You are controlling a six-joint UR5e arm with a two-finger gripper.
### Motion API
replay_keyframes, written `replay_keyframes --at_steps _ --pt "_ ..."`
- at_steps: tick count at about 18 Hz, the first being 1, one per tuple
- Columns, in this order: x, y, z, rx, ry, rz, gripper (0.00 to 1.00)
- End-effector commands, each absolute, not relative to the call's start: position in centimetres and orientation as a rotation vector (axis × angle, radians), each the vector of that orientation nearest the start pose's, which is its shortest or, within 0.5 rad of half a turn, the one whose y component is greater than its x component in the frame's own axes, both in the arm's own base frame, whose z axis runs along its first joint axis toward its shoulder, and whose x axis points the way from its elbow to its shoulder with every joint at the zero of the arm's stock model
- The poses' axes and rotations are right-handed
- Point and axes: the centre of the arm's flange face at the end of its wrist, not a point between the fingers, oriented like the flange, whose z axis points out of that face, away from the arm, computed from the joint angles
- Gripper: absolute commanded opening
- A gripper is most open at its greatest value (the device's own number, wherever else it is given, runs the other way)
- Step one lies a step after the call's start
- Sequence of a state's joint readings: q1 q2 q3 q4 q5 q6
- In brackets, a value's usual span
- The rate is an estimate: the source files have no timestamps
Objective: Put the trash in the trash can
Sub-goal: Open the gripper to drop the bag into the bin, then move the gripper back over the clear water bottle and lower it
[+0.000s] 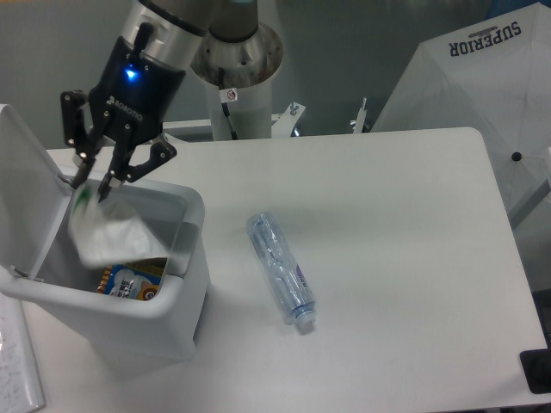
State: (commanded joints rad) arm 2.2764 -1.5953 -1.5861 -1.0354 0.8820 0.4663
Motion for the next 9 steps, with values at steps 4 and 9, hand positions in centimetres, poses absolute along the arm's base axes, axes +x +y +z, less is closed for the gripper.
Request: replay_keyframes --at_steps 4,9 --pt "-19.4 52.9 55.1 -2.347 -0.069 -0.369 1.00" --pt "-26.1 51.5 53.7 -2.344 -0.308 -0.376 1.00"
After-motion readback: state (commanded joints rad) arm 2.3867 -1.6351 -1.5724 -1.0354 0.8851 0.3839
